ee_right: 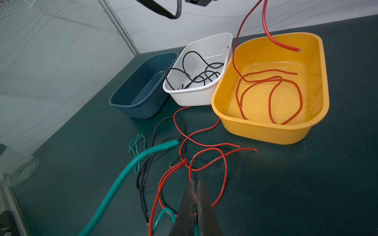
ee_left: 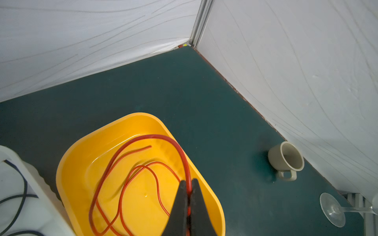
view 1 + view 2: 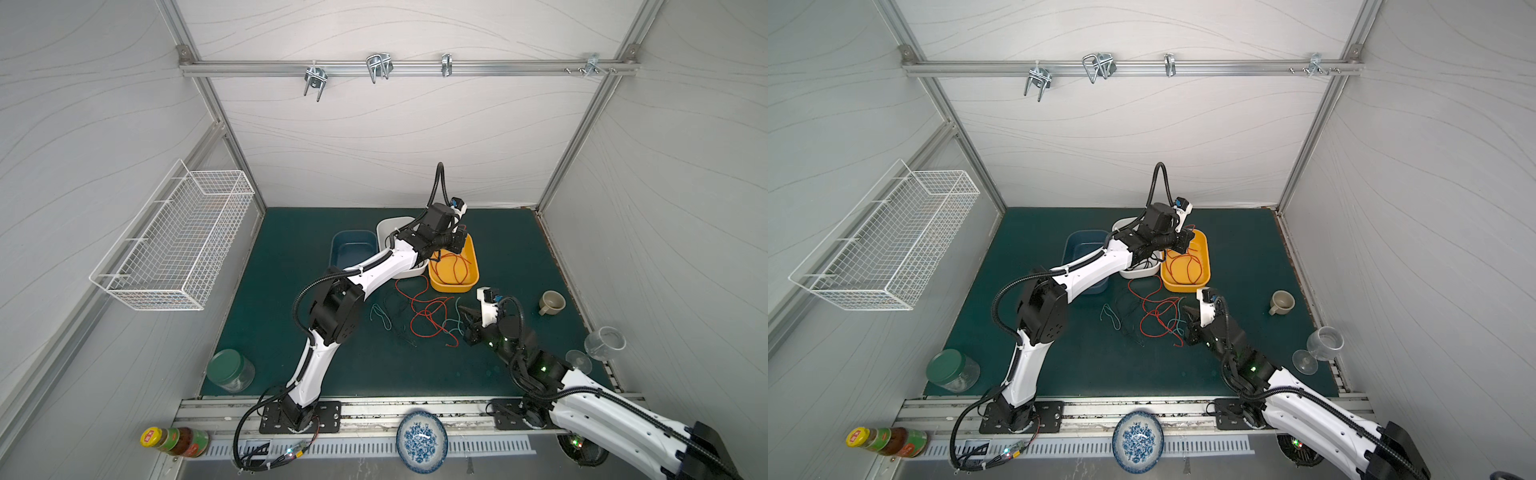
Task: Untangle the cables
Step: 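Lower the red wire into the yellow bin and open the left gripper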
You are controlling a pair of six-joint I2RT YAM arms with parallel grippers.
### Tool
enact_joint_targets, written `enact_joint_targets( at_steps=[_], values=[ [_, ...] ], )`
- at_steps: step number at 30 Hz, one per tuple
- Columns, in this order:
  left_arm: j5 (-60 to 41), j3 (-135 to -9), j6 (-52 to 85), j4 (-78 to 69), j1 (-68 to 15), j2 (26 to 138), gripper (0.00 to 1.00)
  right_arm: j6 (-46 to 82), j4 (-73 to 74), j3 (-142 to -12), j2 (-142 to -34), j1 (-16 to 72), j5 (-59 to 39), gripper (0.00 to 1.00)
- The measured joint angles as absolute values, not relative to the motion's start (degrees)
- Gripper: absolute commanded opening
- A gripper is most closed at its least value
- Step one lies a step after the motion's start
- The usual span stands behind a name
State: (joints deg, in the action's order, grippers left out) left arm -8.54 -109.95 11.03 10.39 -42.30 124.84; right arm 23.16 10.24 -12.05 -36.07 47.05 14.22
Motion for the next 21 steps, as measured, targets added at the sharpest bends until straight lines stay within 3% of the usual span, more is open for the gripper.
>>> enact_joint_targets(
  at_steps=[21],
  values=[
    [-3.49, -109.60, 8.19, 15.79, -42.30, 129.58, 0.02, 23.55, 10.24, -12.05, -36.25, 46.83, 14.22, 0.00]
  ],
)
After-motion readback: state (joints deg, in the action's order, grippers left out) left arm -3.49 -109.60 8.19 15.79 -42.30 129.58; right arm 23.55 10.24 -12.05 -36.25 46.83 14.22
